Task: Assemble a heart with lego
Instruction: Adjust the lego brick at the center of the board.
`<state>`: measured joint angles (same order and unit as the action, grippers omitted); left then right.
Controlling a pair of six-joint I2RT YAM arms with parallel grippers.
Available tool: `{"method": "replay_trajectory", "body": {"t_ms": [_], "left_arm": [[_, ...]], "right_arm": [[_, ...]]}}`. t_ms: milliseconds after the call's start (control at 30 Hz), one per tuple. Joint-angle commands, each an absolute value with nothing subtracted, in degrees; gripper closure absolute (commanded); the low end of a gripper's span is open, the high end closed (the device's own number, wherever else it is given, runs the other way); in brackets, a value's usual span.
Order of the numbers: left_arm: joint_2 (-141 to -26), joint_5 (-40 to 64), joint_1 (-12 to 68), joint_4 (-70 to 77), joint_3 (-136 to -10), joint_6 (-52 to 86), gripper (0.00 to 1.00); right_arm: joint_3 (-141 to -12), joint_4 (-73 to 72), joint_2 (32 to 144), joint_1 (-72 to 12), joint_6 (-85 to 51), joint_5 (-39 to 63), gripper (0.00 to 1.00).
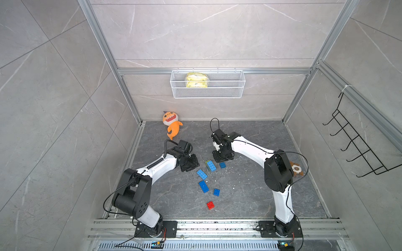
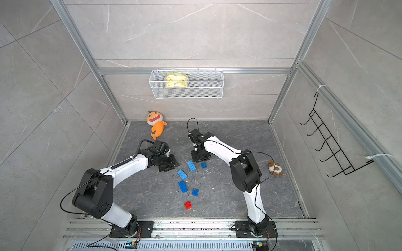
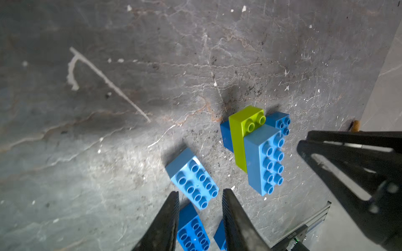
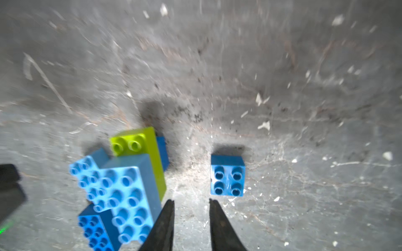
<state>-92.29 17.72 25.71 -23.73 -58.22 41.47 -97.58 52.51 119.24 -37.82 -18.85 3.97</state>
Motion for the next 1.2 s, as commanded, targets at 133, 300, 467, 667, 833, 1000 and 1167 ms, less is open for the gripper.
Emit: {"method": "replay_trajectory", "body": {"t_ms": [133,300,467,667,833,1000,1167], "left_arm": [[-101.4,22.3,26.8,-20.6,-66.6,42.1,0.72],[-107.4,24.3,27.0,-19.3,-70.5,42.8,0.78],[-109.7,25.8,27.9,-18.4,-72.9,43.3,0.78],[-109.3,25.9,27.6,-24.0,-77.1,39.1,0.77],[-105.1,26.3,24.2,-25.1,-75.6,38.2,0.81],[-95.3,26.8,22.0,-19.5,-66.6,42.7,0.81],[-83.8,29.6,24.4,-15.0,-57.2,46.8,0.82]], "right_arm": [[-89.9,47.1,115.6,-39.6,-22.1,7.3,0.69],[-87.1,43.9,114.6,-42.1,-24.6,9.0,0.69],[-85.4,40.5,114.1,-42.8,-26.7,10.9,0.69],[-85.9,43.3,112.2,-42.3,-24.8,9.7,0.69],[-86.3,46.1,109.0,-38.3,-22.3,9.9,0.69],[-95.1,47.4,113.0,-36.8,-20.6,11.6,0.75],[-107.8,49.8,122.4,-36.8,-19.4,15.9,0.83]]}}
